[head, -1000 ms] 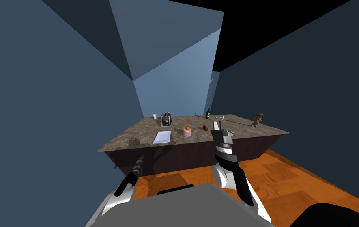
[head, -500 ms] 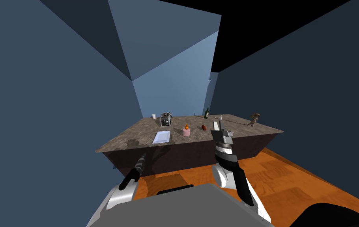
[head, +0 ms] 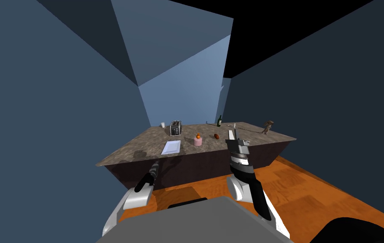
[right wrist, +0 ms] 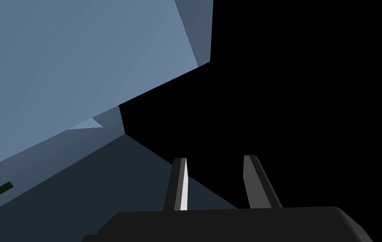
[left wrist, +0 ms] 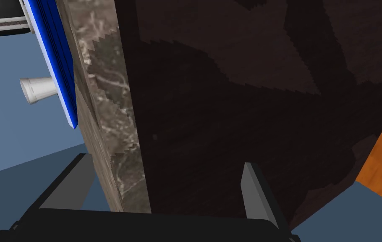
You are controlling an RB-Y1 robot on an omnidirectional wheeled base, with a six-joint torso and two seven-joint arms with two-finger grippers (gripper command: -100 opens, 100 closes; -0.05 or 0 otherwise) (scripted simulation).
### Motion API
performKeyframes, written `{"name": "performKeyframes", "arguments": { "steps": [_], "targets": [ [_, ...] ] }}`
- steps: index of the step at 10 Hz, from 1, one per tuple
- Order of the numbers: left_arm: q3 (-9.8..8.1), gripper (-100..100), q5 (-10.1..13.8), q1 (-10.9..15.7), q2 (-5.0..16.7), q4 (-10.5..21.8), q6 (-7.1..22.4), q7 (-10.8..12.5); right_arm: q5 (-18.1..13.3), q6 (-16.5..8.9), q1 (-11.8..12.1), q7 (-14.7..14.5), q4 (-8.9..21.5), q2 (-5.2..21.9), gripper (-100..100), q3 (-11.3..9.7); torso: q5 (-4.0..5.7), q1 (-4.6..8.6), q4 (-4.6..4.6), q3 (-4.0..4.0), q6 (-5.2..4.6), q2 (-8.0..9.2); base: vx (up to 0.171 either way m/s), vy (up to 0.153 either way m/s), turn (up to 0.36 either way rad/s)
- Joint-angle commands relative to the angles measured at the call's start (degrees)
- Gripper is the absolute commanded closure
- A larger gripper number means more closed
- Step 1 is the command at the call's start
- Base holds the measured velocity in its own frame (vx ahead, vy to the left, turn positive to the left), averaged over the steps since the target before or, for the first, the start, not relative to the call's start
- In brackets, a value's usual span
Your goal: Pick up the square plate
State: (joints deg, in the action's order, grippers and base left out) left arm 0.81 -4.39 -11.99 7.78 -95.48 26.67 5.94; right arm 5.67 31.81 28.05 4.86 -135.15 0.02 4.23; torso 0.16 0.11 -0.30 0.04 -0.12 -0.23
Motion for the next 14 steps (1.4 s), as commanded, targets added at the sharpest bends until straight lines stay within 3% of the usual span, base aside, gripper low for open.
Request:
{"name": "performKeyframes", "arguments": {
  "steps": [1, 7, 9, 10, 11, 12, 14],
  "targets": [
    [0.59, -100, -0.24, 1.1, -0.56, -1.35, 2.02, -0.02, 0.0, 0.0, 0.0, 0.0, 0.0, 0.0, 0, 0.0, 0.0, 0.0, 0.0, 0.0, 0.0, 0.0, 0.014, -0.014, -0.05],
    [2.17, -100, -1.19, 5.57, -5.87, -4.89, 7.85, -0.05, 0.0, 0.0, 0.0, 0.0, 0.0, 0.0, 0, 0.0, 0.0, 0.0, 0.01, -0.01, 0.01, -0.01, 0.016, -0.01, -0.045],
    [2.42, -100, -1.35, 6.34, -8.15, -5.47, 8.77, -0.06, 0.0, 0.0, 0.0, 0.0, 0.0, 0.0, 0, 0.0, 0.0, -0.01, 0.01, 0.0, 0.02, 0.0, 0.012, -0.007, -0.021],
    [2.34, -100, -1.51, 6.16, -7.64, -4.77, 8.02, -0.02, 0.0, 0.0, 0.0, 0.0, 0.0, 0.0, 0, 0.0, 0.0, 0.0, 0.01, 0.0, 0.02, 0.0, 0.005, -0.004, -0.005],
    [2.37, 0, -1.55, 6.22, -7.78, -4.76, 8.05, -0.02, 0.0, 0.0, 0.0, 0.0, 0.0, 0.0, 0, 0.0, 0.0, -0.04, 0.01, 0.01, 0.03, 0.03, 0.0, 0.0, 0.0],
    [0.64, -100, -1.89, 9.08, -6.76, -1.89, 5.7, 0.76, 0.0, 0.0, 0.0, 0.0, 0.0, 0.0, 0, 0.0, -0.01, -0.06, 0.0, 0.02, 0.03, 0.05, -0.048, 0.003, -0.061],
    [0.64, -100, -1.89, 10.97, -6.76, 1.29, 5.7, 0.76, 0.0, 0.0, -0.01, 0.0, 0.0, 0.0, 0, 0.0, -0.02, -0.08, -0.05, 0.15, 0.02, 0.27, -0.064, 0.001, -0.021]
  ]
}}
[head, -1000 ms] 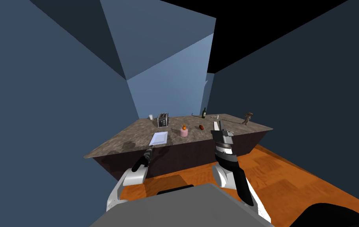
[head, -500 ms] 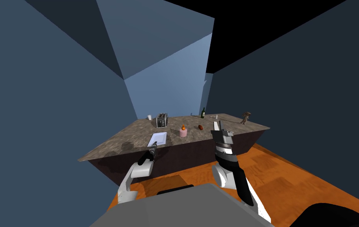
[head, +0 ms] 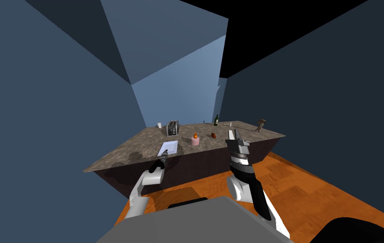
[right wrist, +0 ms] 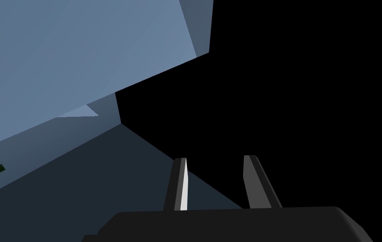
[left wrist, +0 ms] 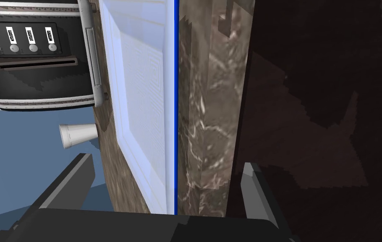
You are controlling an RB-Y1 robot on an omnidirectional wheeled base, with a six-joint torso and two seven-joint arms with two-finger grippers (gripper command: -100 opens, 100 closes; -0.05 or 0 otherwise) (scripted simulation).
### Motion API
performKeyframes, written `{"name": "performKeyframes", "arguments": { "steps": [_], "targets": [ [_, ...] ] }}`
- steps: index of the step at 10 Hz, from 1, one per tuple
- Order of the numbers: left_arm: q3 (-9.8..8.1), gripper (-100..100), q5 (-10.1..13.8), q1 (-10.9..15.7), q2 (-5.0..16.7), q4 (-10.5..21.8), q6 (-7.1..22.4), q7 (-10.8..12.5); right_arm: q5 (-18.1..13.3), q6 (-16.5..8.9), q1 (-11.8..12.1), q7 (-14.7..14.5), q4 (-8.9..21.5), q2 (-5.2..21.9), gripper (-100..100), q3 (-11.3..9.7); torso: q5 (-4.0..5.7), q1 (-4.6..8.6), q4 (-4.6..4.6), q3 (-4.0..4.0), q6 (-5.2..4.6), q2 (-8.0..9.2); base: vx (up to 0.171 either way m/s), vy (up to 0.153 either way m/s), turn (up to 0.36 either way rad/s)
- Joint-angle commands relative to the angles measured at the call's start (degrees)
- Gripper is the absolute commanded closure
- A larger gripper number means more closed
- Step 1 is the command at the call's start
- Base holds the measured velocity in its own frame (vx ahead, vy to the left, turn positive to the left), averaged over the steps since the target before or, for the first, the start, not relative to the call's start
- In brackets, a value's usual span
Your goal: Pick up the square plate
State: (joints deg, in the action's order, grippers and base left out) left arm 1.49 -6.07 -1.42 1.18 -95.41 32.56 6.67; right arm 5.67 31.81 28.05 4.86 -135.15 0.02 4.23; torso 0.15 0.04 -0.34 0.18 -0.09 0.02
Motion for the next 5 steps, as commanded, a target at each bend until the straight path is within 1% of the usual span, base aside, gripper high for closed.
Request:
{"name": "performKeyframes", "arguments": {
  "steps": [1, 2, 3, 4, 5],
  "targets": [
    [-0.04, -100, -0.22, 0.4, -0.16, 2.23, -0.19, 0.03, 0.0, 0.0, 0.0, 0.0, 0.0, 0.0, 0, 0.0, 0.0, 0.0, 0.0, 0.0, 0.0, 0.0, -0.018, -0.007, 0.006],
    [-1.75, -100, -0.56, 2.99, 0.85, 4.16, -2.54, 0.8, 0.0, 0.0, 0.0, 0.0, 0.0, 0.0, 0, 0.0, 0.0, 0.02, 0.02, -0.05, 0.0, -0.09, -0.053, -0.012, -0.066],
    [-1.75, -100, -0.56, 4.5, 0.85, 5.75, -2.54, 0.8, 0.0, 0.0, 0.0, 0.0, 0.0, 0.0, 0, 0.0, 0.01, 0.04, 0.0, -0.02, -0.02, -0.03, -0.069, -0.01, -0.037],
    [-1.75, -100, -0.56, 5.16, 0.85, 6.98, -2.54, 0.8, 0.0, 0.0, 0.0, 0.0, 0.0, 0.0, 0, 0.0, 0.01, 0.04, -0.01, 0.01, -0.01, 0.02, -0.041, -0.004, 0.004],
    [-1.75, -100, -0.56, 5.16, 0.85, 8.88, -2.54, 0.8, 0.0, 0.0, 0.0, 0.0, 0.0, 0.0, 0, 0.0, 0.01, 0.02, 0.0, -0.02, 0.0, -0.04, -0.01, 0.001, 0.003]
  ]
}}
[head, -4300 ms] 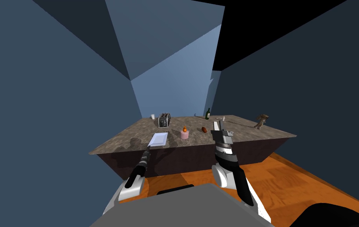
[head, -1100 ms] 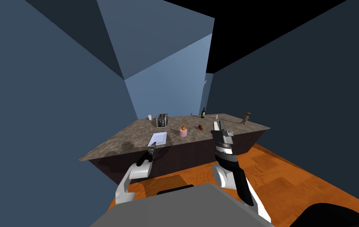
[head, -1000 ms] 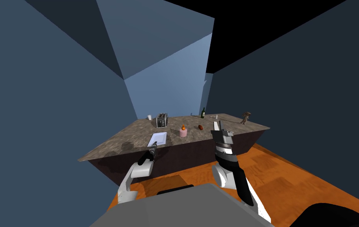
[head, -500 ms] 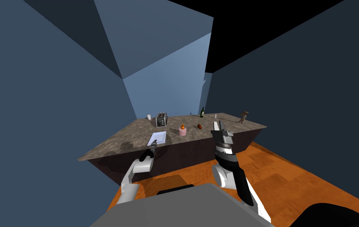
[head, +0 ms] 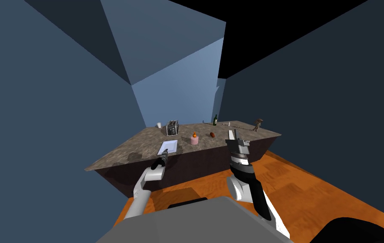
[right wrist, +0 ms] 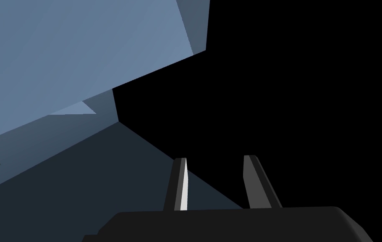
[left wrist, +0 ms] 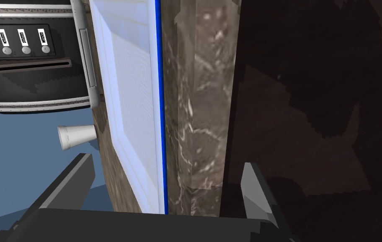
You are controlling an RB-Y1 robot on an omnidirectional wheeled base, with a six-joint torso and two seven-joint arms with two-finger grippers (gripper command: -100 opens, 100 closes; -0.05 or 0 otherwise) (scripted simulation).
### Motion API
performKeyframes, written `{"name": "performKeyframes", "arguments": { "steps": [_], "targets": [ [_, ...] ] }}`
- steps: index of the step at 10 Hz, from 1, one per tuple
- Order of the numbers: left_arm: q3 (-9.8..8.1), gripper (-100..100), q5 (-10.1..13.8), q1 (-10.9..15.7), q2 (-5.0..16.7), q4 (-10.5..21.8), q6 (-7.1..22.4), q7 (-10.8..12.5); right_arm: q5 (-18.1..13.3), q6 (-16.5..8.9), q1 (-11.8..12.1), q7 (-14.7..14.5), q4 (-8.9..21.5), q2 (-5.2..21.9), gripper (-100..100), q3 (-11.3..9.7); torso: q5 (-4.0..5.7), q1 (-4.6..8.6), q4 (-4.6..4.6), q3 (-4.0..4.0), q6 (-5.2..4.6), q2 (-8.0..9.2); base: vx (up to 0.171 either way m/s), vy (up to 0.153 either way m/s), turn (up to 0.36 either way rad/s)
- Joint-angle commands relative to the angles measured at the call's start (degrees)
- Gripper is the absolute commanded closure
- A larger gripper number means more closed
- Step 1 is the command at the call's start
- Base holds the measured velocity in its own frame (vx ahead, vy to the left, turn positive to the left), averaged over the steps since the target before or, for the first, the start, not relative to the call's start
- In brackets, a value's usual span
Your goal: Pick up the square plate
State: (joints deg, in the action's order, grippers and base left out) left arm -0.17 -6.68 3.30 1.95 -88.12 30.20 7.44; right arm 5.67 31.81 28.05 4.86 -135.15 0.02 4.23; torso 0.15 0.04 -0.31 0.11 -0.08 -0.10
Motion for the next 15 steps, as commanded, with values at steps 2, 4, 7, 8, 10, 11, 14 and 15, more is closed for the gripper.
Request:
{"name": "performKeyframes", "arguments": {
  "steps": [2, 4, 7, 8, 10, 11, 14, 15],
  "targets": [
    [-1.82, -100, -0.29, 3.05, 1.1, 4.27, -2.52, 0.81, 0.0, 0.0, 0.0, 0.0, 0.0, 0.0, 0, 0.0, 0.0, -0.01, 0.01, -0.04, 0.0, -0.07, -0.027, 0.002, -0.031],
    [-1.82, -100, -0.29, 5.19, 1.1, 7.85, -2.52, 0.81, 0.0, 0.0, -0.01, 0.0, 0.0, 0.0, 0, 0.0, 0.0, 0.0, -0.04, 0.08, -0.01, 0.14, -0.051, -0.001, -0.019],
    [-3.54, -100, -0.63, 9.95, 2.11, 13.36, -4.87, 1.58, 0.0, 0.0, -0.01, 0.0, 0.0, 0.0, 0, 0.0, 0.01, 0.06, -0.02, 0.04, -0.02, 0.08, -0.046, -0.011, -0.032],
    [-3.54, -100, -0.63, 9.95, 2.11, 15.86, -4.87, 1.58, 0.0, 0.0, -0.01, 0.0, 0.0, 0.0, 0, 0.0, 0.02, 0.04, -0.04, 0.08, -0.01, 0.14, -0.038, 0.001, -0.001],
    [-5.26, -100, -0.97, 14.6, 3.12, 20.35, -7.21, 2.36, 0.0, 0.0, -0.01, 0.0, 0.0, 0.0, 0, 0.0, 0.0, -0.01, -0.03, 0.08, -0.01, 0.14, -0.067, 0.001, -0.049],
    [-5.26, -100, -0.97, 14.71, 3.12, 21.36, -7.21, 2.36, 0.0, 0.0, -0.01, 0.0, 0.0, 0.0, 0, 0.0, 0.0, 0.0, -0.04, 0.1, -0.01, 0.17, -0.037, 0.0, 0.002],
    [-6.98, -100, -1.31, 19.0, 4.14, 26.74, -9.56, 3.13, 0.0, 0.0, -0.01, 0.0, 0.0, 0.0, 0, 0.0, 0.01, 0.0, -0.02, 0.05, -0.01, 0.09, -0.045, -0.006, -0.031],
    [-6.98, -100, -1.31, 19.46, 4.14, 28.55, -9.56, 3.13, 0.0, 0.0, 0.0, 0.0, 0.0, 0.0, 0, 0.0, 0.02, 0.06, -0.09, 0.11, -0.04, 0.15, -0.039, -0.008, 0.002]
  ]
}}
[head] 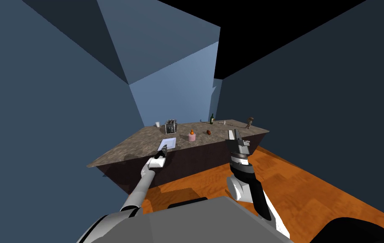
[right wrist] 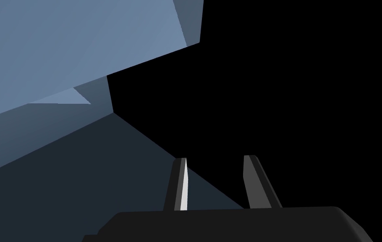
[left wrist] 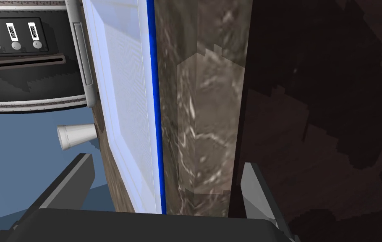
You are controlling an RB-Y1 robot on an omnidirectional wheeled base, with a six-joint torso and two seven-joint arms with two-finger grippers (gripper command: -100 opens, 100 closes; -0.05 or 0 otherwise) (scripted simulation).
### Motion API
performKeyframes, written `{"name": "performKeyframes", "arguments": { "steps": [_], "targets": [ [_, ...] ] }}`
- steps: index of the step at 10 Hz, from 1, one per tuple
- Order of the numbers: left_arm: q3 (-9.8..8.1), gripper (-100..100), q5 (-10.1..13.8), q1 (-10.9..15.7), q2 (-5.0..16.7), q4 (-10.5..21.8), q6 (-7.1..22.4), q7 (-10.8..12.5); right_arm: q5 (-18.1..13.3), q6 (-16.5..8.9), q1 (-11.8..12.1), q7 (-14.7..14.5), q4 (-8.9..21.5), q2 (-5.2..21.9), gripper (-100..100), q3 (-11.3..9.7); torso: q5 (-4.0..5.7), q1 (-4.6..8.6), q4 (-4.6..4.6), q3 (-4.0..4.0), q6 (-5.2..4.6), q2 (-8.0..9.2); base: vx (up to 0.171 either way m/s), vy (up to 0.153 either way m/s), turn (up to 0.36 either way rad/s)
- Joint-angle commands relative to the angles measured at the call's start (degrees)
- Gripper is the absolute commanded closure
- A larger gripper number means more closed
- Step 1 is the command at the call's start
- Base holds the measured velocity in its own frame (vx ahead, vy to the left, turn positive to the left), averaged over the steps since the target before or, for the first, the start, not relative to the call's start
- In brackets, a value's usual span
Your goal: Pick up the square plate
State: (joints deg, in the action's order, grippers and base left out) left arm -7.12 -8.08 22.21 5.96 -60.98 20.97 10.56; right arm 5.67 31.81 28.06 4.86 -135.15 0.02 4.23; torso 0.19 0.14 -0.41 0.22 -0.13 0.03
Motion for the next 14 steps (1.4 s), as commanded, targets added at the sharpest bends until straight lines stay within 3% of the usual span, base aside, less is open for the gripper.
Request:
{"name": "performKeyframes", "arguments": {
  "steps": [1, 2, 3, 4, 5, 6, 7, 8, 9, 10, 12, 13, 14],
  "targets": [
    [-0.02, -100, 0.09, 0.56, 0.12, 2.86, -0.34, 0.01, 0.0, 0.0, 0.0, 0.0, 0.0, 0.0, 0, 0.0, 0.0, 0.0, 0.0, 0.0, 0.0, 0.0, -0.007, -0.004, 0.001],
    [-0.02, -100, 0.09, 0.56, 0.12, 3.12, -0.34, 0.01, 0.0, 0.0, 0.0, 0.0, 0.0, 0.0, 0, 0.0, 0.0, -0.01, 0.02, -0.04, 0.01, -0.07, 0.006, -0.002, 0.002],
    [-1.74, -100, -0.25, 2.99, 1.14, 4.89, -2.69, 0.79, 0.0, 0.0, 0.0, 0.0, 0.0, 0.0, 0, 0.0, 0.0, -0.01, 0.03, -0.08, 0.0, -0.13, -0.053, -0.004, -0.069],
    [-1.74, -100, -0.25, 5.31, 1.14, 8.87, -2.69, 0.79, 0.0, 0.0, 0.0, 0.0, 0.0, 0.0, 0, 0.0, 0.01, 0.0, 0.0, -0.01, -0.02, -0.01, -0.068, -0.005, -0.036],
    [-1.74, -100, -0.25, 5.31, 1.14, 10.18, -2.69, 0.79, 0.0, 0.0, 0.0, 0.0, 0.0, 0.0, 0, 0.0, 0.0, 0.01, -0.01, 0.04, 0.0, 0.07, -0.038, -0.005, 0.005],
    [-3.46, -100, -0.59, 8.09, 2.15, 12.05, -5.03, 1.56, 0.0, 0.0, 0.0, 0.0, 0.0, 0.0, 0, 0.0, 0.0, 0.01, 0.0, 0.01, 0.01, 0.03, -0.069, -0.011, -0.053],
    [-3.46, -100, -0.59, 10.05, 2.15, 14.46, -5.03, 1.56, 0.0, 0.0, -0.01, 0.0, 0.0, 0.0, 0, 0.0, 0.01, 0.03, -0.02, 0.05, -0.01, 0.09, -0.077, -0.011, -0.033],
    [-3.46, -100, -0.59, 10.07, 2.15, 17.24, -5.03, 1.56, 0.0, 0.0, 0.0, 0.0, 0.0, 0.0, 0, 0.0, 0.02, 0.05, -0.06, 0.08, -0.03, 0.11, -0.039, -0.006, -0.005],
    [-5.18, -100, -0.93, 13.43, 3.16, 20.02, -7.38, 2.34, 0.0, 0.0, 0.0, 0.0, 0.0, 0.0, 0, 0.0, 0.02, 0.07, -0.07, 0.07, -0.03, 0.07, -0.066, -0.008, -0.07],
    [-5.18, -100, -0.93, 13.73, 3.16, 19.5, -7.38, 2.34, 0.0, 0.0, -0.01, 0.0, 0.0, 0.0, 0, 0.0, 0.03, 0.07, -0.09, 0.12, -0.04, 0.15, -0.079, -0.009, -0.024],
    [-5.18, -100, -0.93, 14.83, 3.16, 24.31, -7.38, 2.34, 0.0, 0.0, 0.0, 0.0, 0.0, 0.0, 0, 0.0, 0.11, 0.19, -0.28, 0.22, -0.14, 0.15, -0.018, -0.002, 0.002],
    [-6.9, -100, -1.28, 17.3, 4.17, 25.83, -9.73, 3.11, 0.0, 0.0, 0.01, 0.0, 0.0, 0.0, 0, 0.0, 0.11, 0.21, -0.26, 0.18, -0.14, 0.08, -0.045, -0.011, -0.066],
    [-6.9, -100, -1.28, 18.87, 4.17, 27.5, -9.73, 3.11, 0.0, 0.0, 0.0, 0.0, 0.0, 0.0, 0, 0.0, 0.13, 0.26, -0.29, 0.23, -0.16, 0.18, -0.069, -0.012, -0.034]
  ]
}}
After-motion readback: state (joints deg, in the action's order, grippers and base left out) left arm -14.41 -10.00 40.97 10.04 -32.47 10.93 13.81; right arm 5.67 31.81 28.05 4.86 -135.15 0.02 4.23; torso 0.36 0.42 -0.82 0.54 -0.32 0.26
